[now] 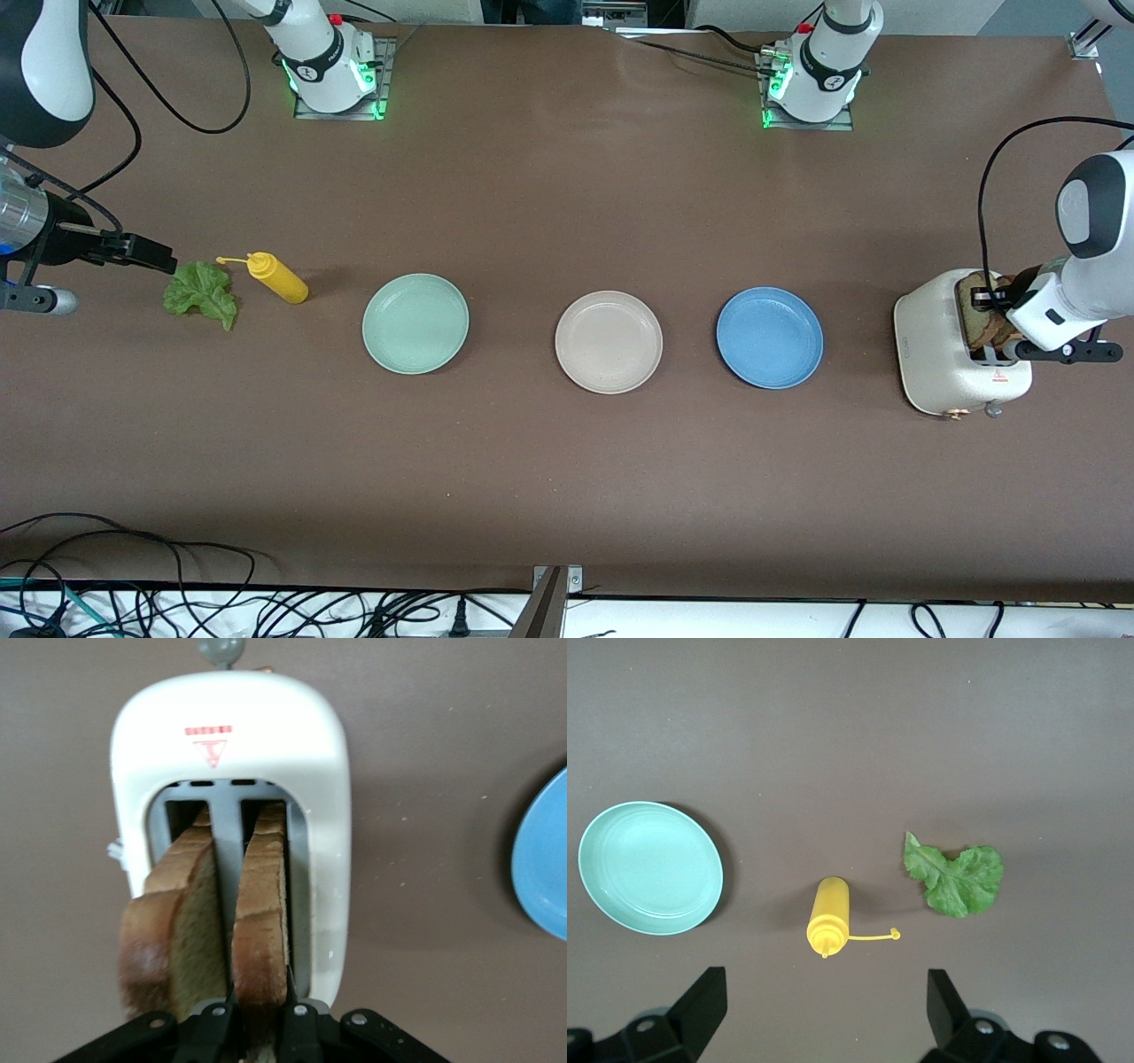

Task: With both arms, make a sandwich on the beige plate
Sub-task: 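Grasp the bread slice with the left gripper and lift it out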

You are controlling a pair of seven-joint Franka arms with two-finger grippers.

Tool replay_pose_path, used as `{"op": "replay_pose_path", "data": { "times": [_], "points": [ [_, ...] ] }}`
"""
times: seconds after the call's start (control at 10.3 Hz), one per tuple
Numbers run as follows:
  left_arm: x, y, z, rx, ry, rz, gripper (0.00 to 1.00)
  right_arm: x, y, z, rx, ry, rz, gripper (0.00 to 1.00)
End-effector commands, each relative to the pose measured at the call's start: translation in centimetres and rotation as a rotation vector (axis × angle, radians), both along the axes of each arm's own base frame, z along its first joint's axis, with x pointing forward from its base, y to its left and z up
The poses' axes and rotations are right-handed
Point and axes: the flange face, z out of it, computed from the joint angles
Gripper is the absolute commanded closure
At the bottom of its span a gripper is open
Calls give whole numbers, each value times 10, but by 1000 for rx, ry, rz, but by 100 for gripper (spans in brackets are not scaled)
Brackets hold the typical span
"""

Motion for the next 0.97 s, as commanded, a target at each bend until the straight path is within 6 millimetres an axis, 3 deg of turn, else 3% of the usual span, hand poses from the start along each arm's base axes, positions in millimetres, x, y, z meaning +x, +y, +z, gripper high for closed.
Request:
{"op": "replay_pose_path", "data": {
  "times": [0.0,0.19,0.39,0.68,0.87],
  "points": [
    [-6,-1,48,48,15,-4,100,2,0,5,15,2,1,0],
    [-3,-8,76,49,36,-3,100,2,0,6,15,1,2,0],
    [1,-38,100,26,44,-38,100,2,0,5,15,2,2,0],
    [2,-117,122,-29,56,-142,100,2,0,5,15,2,2,0],
    [2,-147,117,-164,60,-137,100,2,0,5,15,2,2,0]
  ]
}}
